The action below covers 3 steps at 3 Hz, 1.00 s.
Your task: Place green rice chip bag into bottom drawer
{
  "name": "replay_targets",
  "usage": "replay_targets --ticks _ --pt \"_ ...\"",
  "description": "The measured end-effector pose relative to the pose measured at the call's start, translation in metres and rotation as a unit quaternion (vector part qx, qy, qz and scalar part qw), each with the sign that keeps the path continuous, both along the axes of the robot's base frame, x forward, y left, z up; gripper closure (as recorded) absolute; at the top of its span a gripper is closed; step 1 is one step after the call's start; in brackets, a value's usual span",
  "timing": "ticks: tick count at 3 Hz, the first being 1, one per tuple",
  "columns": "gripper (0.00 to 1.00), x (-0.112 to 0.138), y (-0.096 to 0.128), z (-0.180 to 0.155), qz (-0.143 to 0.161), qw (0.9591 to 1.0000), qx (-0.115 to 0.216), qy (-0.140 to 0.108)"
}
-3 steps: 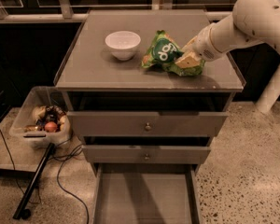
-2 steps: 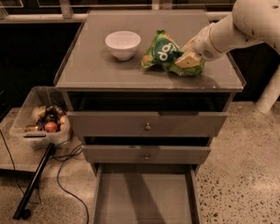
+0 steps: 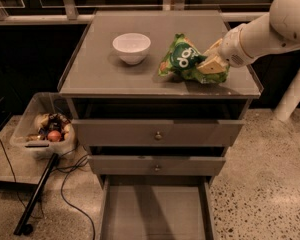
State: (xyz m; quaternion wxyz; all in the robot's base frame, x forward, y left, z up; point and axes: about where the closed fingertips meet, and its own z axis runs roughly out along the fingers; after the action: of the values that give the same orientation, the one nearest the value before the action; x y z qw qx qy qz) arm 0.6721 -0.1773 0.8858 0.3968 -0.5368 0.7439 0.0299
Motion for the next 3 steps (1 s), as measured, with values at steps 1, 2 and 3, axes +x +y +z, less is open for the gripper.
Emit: replay_targets --ticks 1,2,3 --pt "1.00 -0.025 -0.007 0.018 0.000 0.9997 0.012 -0.019" --pt "1.00 -0.058 -0.014 0.033 0.000 0.9992 0.016 -0.036" --pt "1.00 -0.098 -0.020 0.046 -0.001 0.9984 0.020 -0.053"
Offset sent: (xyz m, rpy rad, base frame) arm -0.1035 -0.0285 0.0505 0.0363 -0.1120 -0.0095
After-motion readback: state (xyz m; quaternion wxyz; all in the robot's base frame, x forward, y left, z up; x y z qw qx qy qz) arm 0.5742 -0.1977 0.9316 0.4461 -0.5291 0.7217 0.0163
